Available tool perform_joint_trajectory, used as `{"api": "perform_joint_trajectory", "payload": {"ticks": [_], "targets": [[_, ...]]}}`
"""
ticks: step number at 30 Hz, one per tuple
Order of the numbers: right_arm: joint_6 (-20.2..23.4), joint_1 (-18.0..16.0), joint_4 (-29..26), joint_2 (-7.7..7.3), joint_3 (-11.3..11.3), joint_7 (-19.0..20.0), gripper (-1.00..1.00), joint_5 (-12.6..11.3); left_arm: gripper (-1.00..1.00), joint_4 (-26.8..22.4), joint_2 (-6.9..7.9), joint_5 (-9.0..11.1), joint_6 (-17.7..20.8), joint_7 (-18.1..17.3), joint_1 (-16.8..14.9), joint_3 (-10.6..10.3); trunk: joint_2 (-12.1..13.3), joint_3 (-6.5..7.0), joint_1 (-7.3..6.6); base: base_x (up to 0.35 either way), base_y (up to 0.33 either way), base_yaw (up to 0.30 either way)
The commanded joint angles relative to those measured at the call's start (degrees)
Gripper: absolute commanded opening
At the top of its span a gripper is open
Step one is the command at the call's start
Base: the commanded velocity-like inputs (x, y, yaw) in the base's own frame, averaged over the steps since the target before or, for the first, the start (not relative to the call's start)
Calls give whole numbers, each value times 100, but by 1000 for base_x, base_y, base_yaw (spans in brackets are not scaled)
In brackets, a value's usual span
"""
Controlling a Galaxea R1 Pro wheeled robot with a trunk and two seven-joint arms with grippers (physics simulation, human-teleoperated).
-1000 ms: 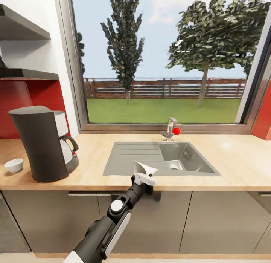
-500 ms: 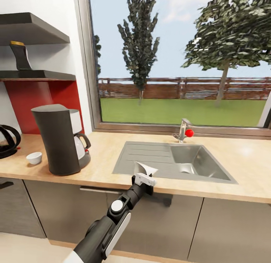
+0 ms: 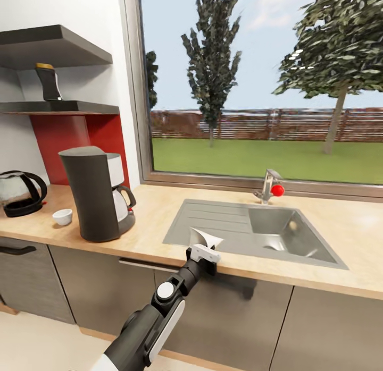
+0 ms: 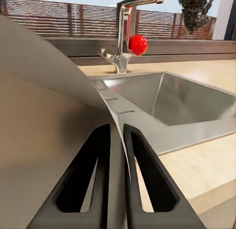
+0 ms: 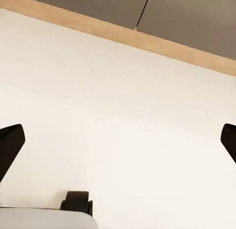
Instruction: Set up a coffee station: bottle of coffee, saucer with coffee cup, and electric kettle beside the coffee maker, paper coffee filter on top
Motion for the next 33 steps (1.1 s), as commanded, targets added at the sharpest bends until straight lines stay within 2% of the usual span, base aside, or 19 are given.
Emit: {"api": "perform_joint_trajectory", "payload": {"ticks": [1,33], "targets": [[-15,-2,3,-3,12,-1,100,21,-100,-3,-1,43,21,-12,-4,1,38,12,-23,0,-1,28],[-15,-2,3,-3,15,0,100,21,-100,-5,-1,38,21,-7,-4,1,1321,586,-726,0,0,1]]}}
